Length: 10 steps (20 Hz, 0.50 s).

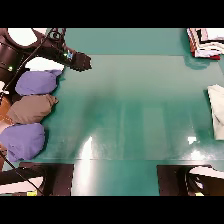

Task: Fold the shirts.

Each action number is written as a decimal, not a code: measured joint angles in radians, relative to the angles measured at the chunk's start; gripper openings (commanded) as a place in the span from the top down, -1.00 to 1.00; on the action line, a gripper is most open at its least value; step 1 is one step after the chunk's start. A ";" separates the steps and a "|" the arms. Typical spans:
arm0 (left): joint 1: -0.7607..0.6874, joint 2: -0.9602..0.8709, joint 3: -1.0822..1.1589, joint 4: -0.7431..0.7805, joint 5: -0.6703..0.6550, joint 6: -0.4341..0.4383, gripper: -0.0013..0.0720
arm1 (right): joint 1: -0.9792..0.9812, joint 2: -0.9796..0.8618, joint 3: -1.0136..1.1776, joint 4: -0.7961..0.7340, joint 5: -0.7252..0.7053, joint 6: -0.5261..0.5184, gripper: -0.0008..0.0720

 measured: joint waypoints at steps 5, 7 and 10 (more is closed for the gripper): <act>0.000 0.000 0.000 0.000 0.009 0.001 0.89 | 0.021 0.000 0.161 -0.006 0.054 0.009 -0.88; 0.000 0.000 0.000 0.000 0.017 0.003 0.89 | 0.073 0.000 0.222 0.060 0.073 0.015 -0.88; 0.000 0.000 0.000 0.001 0.027 0.003 0.89 | 0.209 0.001 0.277 0.172 0.111 0.019 -0.35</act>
